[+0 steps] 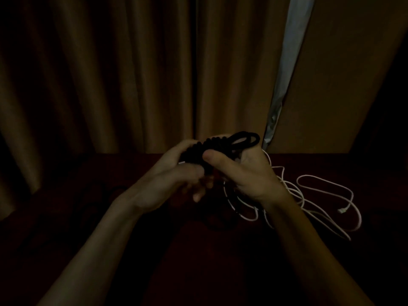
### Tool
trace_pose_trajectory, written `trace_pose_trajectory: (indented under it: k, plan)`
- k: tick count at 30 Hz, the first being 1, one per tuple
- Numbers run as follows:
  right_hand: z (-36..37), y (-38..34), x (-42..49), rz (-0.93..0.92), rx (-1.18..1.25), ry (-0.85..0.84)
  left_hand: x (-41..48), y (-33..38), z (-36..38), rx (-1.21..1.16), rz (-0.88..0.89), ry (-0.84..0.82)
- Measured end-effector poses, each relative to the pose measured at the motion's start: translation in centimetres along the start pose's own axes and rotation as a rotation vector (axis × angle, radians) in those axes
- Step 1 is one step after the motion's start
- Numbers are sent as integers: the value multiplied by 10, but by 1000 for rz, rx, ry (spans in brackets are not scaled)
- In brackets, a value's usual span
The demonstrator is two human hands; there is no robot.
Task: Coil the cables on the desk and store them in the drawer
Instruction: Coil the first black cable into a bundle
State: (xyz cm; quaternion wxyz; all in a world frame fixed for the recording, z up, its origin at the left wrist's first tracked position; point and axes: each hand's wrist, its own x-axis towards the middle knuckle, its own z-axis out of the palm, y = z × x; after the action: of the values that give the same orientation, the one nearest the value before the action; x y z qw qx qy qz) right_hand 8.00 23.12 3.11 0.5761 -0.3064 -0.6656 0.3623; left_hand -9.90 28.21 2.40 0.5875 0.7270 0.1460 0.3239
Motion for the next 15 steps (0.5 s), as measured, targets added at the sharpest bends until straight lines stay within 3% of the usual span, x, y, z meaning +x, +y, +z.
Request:
trace_pose_trajectory:
  k: [5,8,15]
  plan:
    - [6,7,3,16,5,147,-2,8,0,801,255,236]
    - [8,8,4,49,22,197,3,-1,2,931,400,233]
    - [10,9,4,124,-78,306,8,-21,5,986,416,248]
